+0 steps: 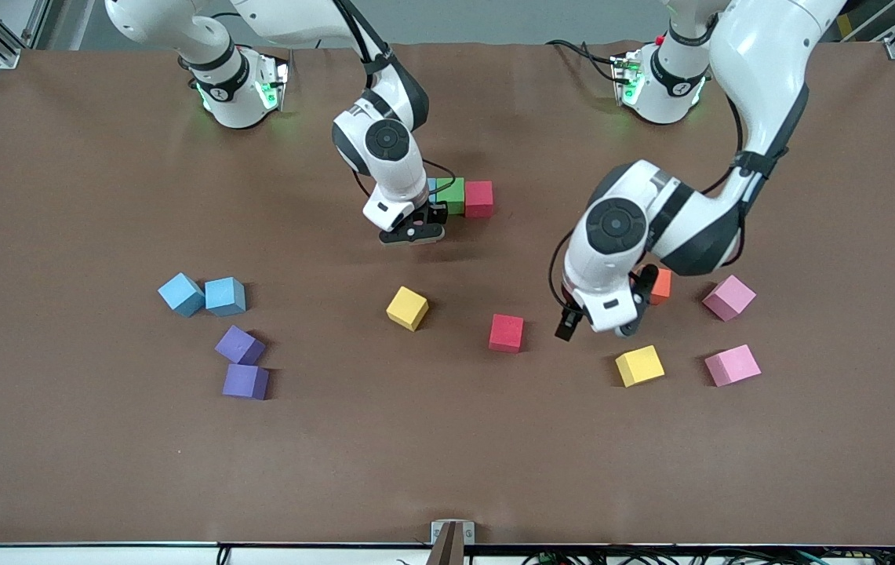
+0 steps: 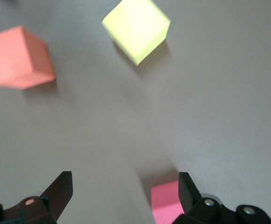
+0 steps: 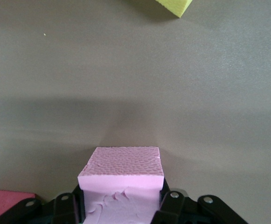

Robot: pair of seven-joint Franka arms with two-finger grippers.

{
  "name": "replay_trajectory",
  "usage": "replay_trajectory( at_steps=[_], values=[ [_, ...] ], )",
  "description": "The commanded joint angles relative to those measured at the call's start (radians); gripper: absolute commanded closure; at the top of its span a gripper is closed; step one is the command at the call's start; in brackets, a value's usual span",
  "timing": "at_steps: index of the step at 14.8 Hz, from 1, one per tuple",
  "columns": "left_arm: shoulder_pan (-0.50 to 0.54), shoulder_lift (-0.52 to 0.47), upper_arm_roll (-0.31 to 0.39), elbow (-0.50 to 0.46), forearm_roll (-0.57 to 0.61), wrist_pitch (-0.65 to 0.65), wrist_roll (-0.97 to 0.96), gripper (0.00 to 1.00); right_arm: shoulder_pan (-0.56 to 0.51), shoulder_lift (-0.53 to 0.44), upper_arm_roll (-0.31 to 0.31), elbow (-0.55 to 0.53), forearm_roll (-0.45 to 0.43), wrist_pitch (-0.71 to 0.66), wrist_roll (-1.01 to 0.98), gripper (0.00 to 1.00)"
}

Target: Arrange 11 blocks into digit 3

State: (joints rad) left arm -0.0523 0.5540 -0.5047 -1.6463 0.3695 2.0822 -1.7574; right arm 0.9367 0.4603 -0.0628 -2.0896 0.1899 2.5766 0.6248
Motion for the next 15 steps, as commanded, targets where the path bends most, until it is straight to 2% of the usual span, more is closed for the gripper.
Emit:
replay_trajectory(
  at_steps=[1,4,8,13,15],
  values=[
    [-0.006,0.037,0.076,0.069,0.019,-0.031,0.138,0.00,0.022,0.011,-0.009,-0.012,0.020,0.005,0.010,0.67],
    [0.003,0.092,0.159,0.144,-0.006,-0.031,0.355,0.00,0.030,0.011,-0.009,-0.012,0.020,0.002,0.010,0.67],
    [0.065,0.139,0.160,0.207,-0.020,-0.030,0.536,0.00,0.039,0.011,-0.009,-0.012,0.020,0.001,0.049,0.67],
    [0.054,0.196,0.160,0.292,-0.032,-0.025,0.539,0.00,0.041,0.020,-0.011,-0.010,0.010,0.001,0.044,0.67],
    [0.011,0.196,0.158,0.301,-0.088,-0.014,0.479,0.00,0.037,0.021,-0.014,-0.007,0.006,-0.016,0.039,0.66]
  ],
)
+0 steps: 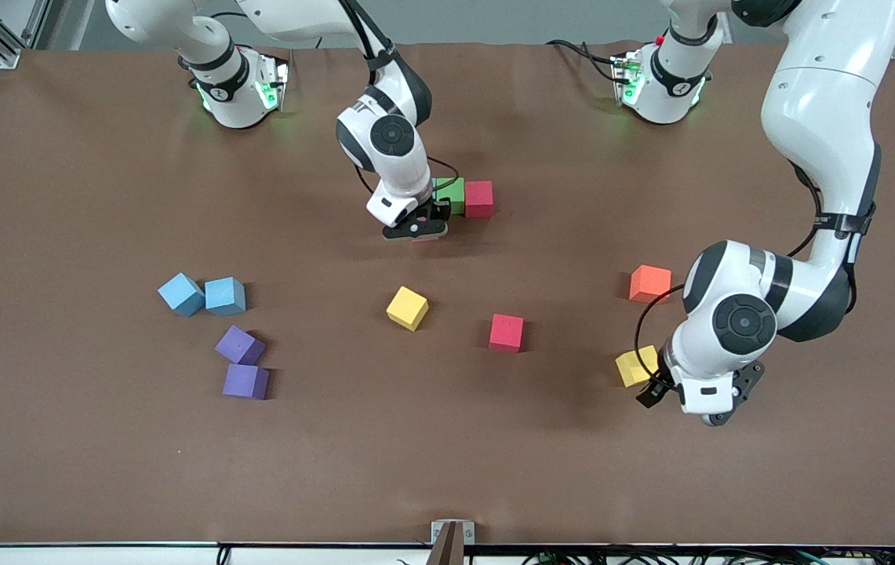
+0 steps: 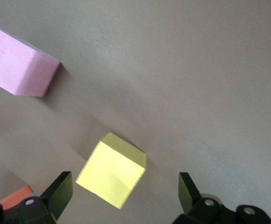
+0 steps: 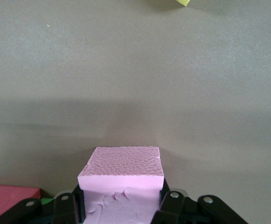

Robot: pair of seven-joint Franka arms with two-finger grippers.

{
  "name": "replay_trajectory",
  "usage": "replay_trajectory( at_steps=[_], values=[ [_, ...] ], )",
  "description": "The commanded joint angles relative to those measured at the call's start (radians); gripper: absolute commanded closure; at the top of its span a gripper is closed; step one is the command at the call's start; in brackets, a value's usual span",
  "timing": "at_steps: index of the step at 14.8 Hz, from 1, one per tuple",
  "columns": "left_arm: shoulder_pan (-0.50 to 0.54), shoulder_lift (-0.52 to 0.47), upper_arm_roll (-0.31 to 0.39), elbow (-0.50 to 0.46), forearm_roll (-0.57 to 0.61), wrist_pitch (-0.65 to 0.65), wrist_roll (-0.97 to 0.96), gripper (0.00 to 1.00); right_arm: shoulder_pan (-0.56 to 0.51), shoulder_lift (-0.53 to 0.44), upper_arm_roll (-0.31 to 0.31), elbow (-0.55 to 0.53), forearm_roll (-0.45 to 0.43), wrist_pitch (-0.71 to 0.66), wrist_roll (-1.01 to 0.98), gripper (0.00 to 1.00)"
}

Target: Arrange 11 blocks into digit 3

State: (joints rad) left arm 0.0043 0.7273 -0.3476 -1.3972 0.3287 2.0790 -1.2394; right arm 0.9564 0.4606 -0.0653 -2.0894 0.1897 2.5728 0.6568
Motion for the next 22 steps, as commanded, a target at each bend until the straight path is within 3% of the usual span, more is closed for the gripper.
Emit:
replay_trajectory(
  at_steps=[1,7,8,9,10,11,16,19,22],
  values=[
    [-0.076,0.020,0.002,0.064,-0.051,-0.004,-0.108,0.00,0.016,0.021,-0.013,-0.003,0.005,-0.028,0.007,0.66],
    [-0.202,0.009,-0.010,0.072,-0.057,0.013,-0.466,0.00,0.022,0.027,-0.013,0.009,0.002,-0.040,0.017,0.66],
    [-0.220,0.008,-0.010,0.073,-0.056,0.013,-0.503,0.00,0.022,0.027,-0.013,0.011,0.002,-0.040,0.017,0.62],
    [-0.236,0.007,-0.010,0.073,-0.057,0.006,-0.532,0.00,0.021,0.032,-0.014,0.018,0.004,-0.040,0.020,0.38],
    [-0.248,0.007,-0.010,0.072,-0.057,0.001,-0.554,0.00,0.015,0.033,-0.018,0.032,0.004,-0.043,0.023,0.04],
    [-0.254,0.001,-0.010,0.070,-0.057,-0.008,-0.558,0.00,0.012,0.032,-0.031,0.049,0.002,-0.060,0.023,0.00],
    [-0.260,-0.012,-0.028,0.075,-0.102,-0.022,-0.554,0.00,-0.070,0.027,-0.050,0.207,0.002,-0.310,0.015,0.00],
    [-0.259,-0.026,-0.028,0.075,-0.100,-0.121,-0.551,0.00,-0.131,0.021,-0.050,0.258,0.001,-0.358,-0.011,0.00],
    [-0.262,-0.025,-0.027,0.076,-0.102,-0.119,-0.562,0.00,-0.212,0.020,-0.050,0.290,-0.004,-0.384,-0.132,0.00]
  ],
)
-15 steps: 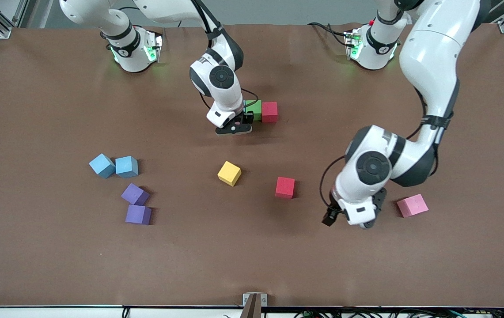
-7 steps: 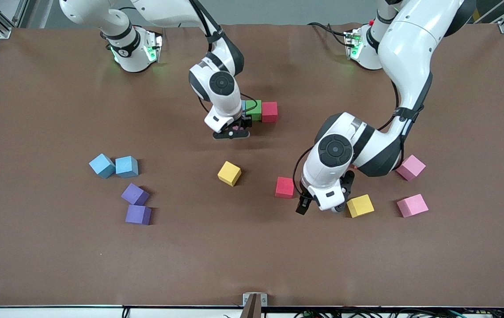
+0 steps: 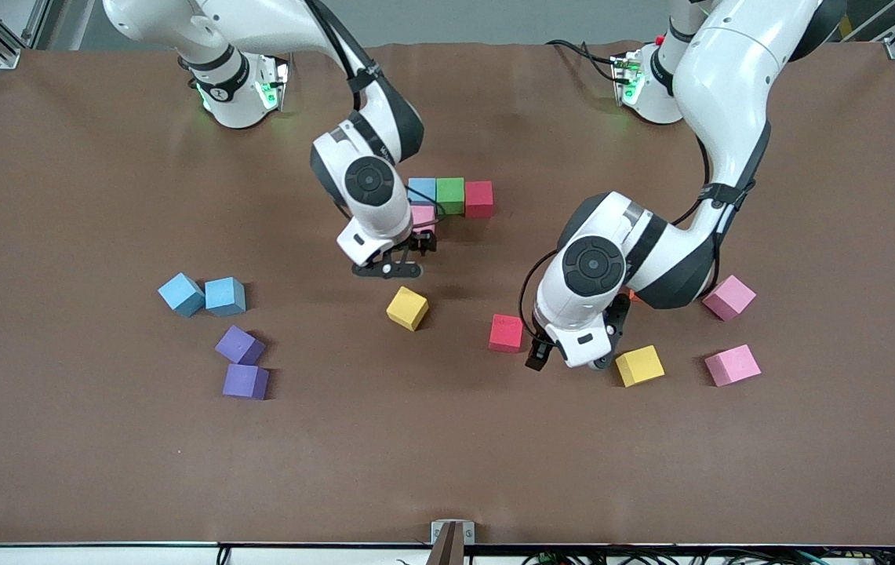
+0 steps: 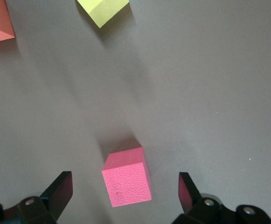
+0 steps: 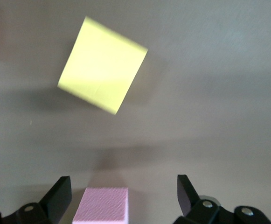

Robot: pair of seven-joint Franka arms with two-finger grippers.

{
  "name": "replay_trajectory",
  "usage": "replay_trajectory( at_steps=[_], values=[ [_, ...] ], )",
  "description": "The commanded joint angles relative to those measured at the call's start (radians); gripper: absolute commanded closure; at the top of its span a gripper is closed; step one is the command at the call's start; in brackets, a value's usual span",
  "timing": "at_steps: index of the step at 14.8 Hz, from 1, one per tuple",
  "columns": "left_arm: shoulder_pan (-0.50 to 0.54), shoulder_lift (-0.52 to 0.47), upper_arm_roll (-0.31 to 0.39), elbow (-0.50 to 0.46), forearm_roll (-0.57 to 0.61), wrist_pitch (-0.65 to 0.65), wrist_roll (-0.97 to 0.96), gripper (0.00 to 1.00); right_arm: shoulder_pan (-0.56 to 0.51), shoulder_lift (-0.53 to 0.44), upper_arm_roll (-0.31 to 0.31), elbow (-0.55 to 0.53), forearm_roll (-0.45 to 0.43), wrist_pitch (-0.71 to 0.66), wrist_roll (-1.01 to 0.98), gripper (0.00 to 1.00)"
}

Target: Arrange 11 blocks into digit 3

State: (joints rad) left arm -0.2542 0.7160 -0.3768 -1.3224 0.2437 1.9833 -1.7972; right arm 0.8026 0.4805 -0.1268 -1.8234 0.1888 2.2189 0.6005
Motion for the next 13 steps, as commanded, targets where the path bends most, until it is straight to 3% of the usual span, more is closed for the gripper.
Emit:
replay_trajectory(
  at_steps=[1,7,13],
  values=[
    [-0.005,-0.009,0.002,0.000,-0.017,-0.023,-0.016,0.00,-0.094,0.000,0.012,0.036,-0.018,-0.042,-0.126,0.00],
    [-0.013,0.026,0.002,-0.004,-0.026,0.038,-0.218,0.00,-0.305,0.015,0.012,0.095,-0.049,-0.059,-0.447,0.00],
    [-0.042,0.068,0.002,-0.004,-0.024,0.133,-0.298,0.00,-0.465,0.137,0.012,0.249,-0.057,-0.061,-0.582,0.00]
  ],
)
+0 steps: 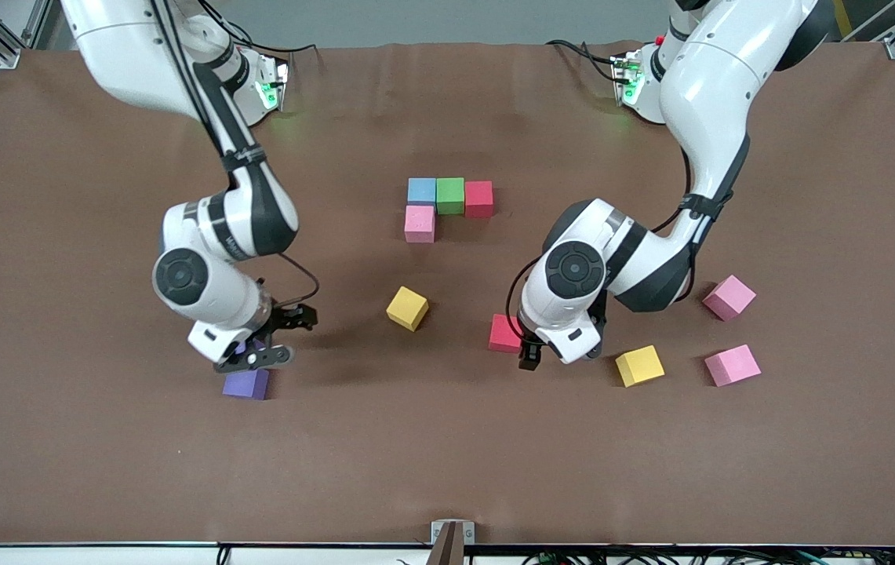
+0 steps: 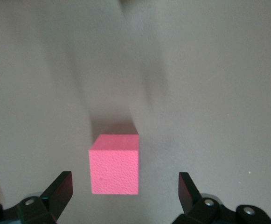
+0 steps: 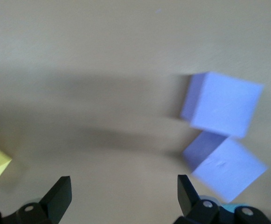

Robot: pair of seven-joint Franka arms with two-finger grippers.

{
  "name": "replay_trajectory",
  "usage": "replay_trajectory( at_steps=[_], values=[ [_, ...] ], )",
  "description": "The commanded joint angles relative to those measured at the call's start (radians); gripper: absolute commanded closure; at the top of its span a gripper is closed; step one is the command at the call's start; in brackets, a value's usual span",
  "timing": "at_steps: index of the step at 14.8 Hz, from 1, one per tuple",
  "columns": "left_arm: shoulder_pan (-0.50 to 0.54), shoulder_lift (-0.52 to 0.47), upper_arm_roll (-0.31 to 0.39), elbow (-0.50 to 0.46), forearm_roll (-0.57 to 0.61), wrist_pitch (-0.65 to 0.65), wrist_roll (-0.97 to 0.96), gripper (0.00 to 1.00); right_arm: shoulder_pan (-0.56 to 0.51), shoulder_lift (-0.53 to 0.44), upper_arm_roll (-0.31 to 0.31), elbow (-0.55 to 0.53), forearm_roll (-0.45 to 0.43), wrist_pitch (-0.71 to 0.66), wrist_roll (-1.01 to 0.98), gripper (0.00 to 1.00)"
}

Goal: Arrange 11 blocks into digit 3
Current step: 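Grasp the purple cube with the right gripper while the left gripper grasps red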

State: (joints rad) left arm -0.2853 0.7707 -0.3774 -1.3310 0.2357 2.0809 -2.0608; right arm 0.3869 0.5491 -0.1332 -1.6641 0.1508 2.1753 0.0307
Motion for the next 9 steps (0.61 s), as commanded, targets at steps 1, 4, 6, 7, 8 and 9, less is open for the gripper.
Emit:
replay_trajectory(
  at_steps=[1,4,6,7,8,9],
  values=[
    [-0.018,0.021,0.005,0.004,-0.015,0.051,-0.054,0.00,-0.066,0.092,0.018,0.118,-0.020,-0.017,-0.015,0.00],
    [-0.022,0.032,0.006,0.001,-0.018,0.054,-0.073,0.00,-0.106,0.143,0.018,0.162,-0.058,-0.017,-0.015,0.00],
    [-0.023,0.033,0.006,0.001,-0.015,0.054,-0.078,0.00,-0.111,0.172,0.018,0.184,-0.088,-0.017,-0.015,0.00],
    [-0.025,0.033,0.006,0.000,-0.015,0.054,-0.078,0.00,-0.120,0.182,0.018,0.197,-0.088,-0.017,-0.015,0.00],
    [-0.023,0.033,0.006,-0.008,-0.013,0.054,-0.073,0.00,-0.134,0.192,0.020,0.204,-0.083,-0.018,-0.017,0.00],
    [-0.023,0.033,0.006,-0.013,-0.013,0.054,-0.070,0.00,-0.143,0.198,0.020,0.207,-0.083,-0.019,-0.035,0.00]
  ],
)
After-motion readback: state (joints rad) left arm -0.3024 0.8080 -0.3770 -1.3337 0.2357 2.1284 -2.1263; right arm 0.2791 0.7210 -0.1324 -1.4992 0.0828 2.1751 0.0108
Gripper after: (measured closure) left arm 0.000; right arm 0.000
